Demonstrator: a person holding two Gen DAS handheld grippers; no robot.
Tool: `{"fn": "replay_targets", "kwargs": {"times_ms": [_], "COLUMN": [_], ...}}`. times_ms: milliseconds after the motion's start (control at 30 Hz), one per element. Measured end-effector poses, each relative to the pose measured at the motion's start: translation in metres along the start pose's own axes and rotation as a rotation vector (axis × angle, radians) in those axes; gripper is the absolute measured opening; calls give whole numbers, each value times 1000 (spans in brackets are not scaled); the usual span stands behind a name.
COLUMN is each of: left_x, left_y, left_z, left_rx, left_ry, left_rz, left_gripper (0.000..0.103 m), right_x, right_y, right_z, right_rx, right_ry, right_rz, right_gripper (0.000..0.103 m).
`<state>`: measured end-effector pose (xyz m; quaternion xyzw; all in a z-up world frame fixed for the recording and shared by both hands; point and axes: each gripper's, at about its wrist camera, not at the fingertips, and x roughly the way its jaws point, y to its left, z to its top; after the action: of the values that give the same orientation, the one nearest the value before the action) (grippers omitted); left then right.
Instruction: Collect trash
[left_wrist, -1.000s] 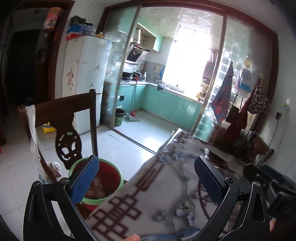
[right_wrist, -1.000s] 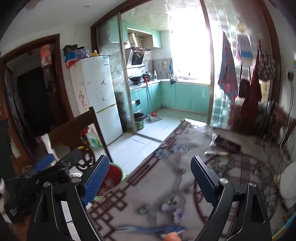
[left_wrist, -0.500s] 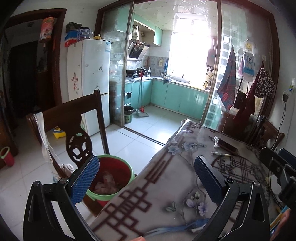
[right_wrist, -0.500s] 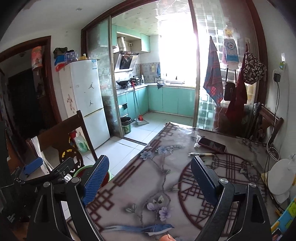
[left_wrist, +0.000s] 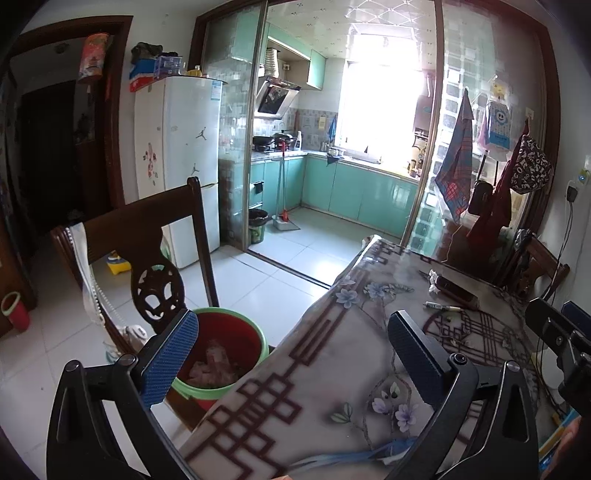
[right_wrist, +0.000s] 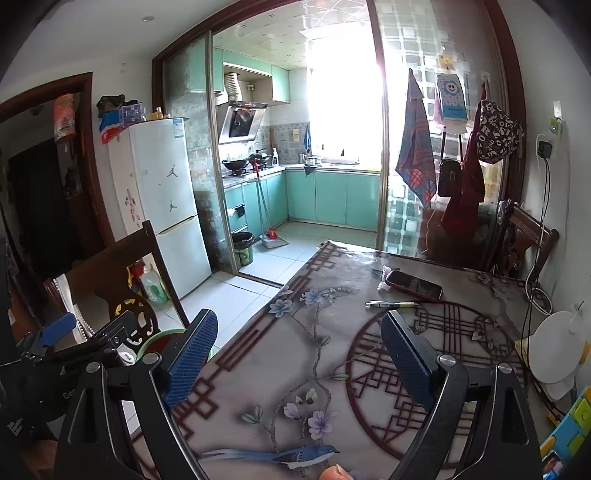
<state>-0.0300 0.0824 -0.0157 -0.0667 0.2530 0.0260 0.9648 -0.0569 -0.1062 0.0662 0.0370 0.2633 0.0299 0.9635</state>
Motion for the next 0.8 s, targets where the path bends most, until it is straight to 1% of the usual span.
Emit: {"fn": "replay_targets", "kwargs": {"times_ms": [67,167,300,367,533,800], "left_x": [0,-2,-3,-3,1,4], "left_y": [-1,-1,-6,-8,-10,-20], "left_z": [0,2,3,3,3,1], "left_rx": [2,-1,19,27,26,53], "left_ry": [-3,-13,-40,-47,-31,-21], "left_rz": [-17,-22,12,17,20,0], "left_gripper": [103,103,103,103,103,103], "right_x": [1,1,1,2,2,7], "right_y": [0,-1,-1,-1,-3,-10], "right_z": [0,1,1,1,2,2], "right_rx": [-1,-2,-2,0,1,11], "right_ry": [-1,-2,-1,-2,-1,7], "right_rz": [-8,-10,-11,-12,-15,-28], "right_gripper": [90,90,90,90,90,90]}}
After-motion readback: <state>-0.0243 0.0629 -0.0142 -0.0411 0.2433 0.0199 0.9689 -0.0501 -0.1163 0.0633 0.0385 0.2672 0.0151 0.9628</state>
